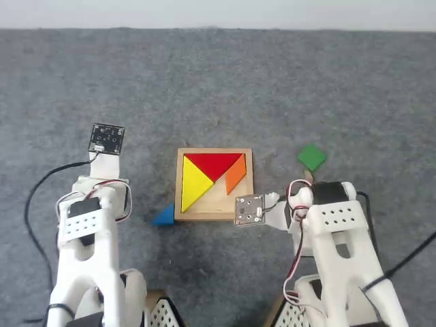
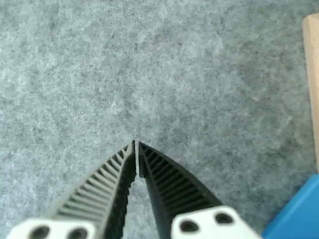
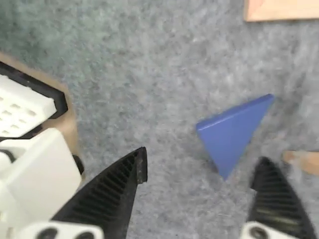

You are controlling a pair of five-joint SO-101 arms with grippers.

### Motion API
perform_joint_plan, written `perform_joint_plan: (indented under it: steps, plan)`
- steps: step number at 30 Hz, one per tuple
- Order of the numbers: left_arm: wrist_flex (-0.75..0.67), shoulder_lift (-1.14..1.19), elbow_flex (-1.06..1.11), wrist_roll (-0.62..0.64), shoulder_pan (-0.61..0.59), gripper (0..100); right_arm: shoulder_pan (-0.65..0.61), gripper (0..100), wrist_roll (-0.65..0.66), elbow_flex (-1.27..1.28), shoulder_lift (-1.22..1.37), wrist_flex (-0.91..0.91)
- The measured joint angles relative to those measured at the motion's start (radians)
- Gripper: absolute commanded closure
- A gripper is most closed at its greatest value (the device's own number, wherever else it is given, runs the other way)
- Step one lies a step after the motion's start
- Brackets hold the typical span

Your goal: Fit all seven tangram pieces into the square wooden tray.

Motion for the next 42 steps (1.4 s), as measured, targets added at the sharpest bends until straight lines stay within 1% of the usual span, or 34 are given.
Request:
perform_joint_plan:
  steps: [3,7,10,13,15,18,22,28,31,35,40,42]
  plan:
    - [0.0,0.0,0.0,0.0,0.002,98,-0.006,60.1,-0.002,0.003,0.038,-0.041]
    - [0.0,0.0,0.0,0.0,0.002,98,-0.006,60.5,-0.005,0.003,0.163,-0.089]
    - [0.0,0.0,0.0,0.0,0.0,98,-0.005,65.9,-0.006,0.003,0.25,-0.106]
    - [0.0,0.0,0.0,0.0,0.002,98,-0.005,72.0,-0.011,0.003,0.262,-0.11]
    - [0.0,0.0,0.0,0.0,0.002,98,-0.006,74.2,-0.011,0.003,0.262,-0.112]
    - [0.0,0.0,0.0,0.0,0.002,98,-0.006,74.2,-0.043,0.003,0.262,-0.124]
    - [0.0,0.0,0.0,0.0,0.0,98,-0.006,74.5,-0.127,0.003,0.27,-0.213]
    - [0.0,0.0,0.0,0.0,0.002,98,-0.006,74.2,-0.138,0.012,0.33,-0.267]
    - [0.0,0.0,0.0,0.0,0.0,98,-0.002,74.2,-0.109,0.012,0.33,-0.265]
    - [0.0,0.0,0.0,0.0,0.0,98,-0.002,74.1,-0.043,0.009,0.33,-0.216]
    - [0.0,0.0,0.0,0.0,0.002,98,0.002,65.1,0.021,0.009,0.33,-0.183]
    - [0.0,0.0,0.0,0.0,0.002,98,0.015,63.7,0.052,0.011,0.33,-0.169]
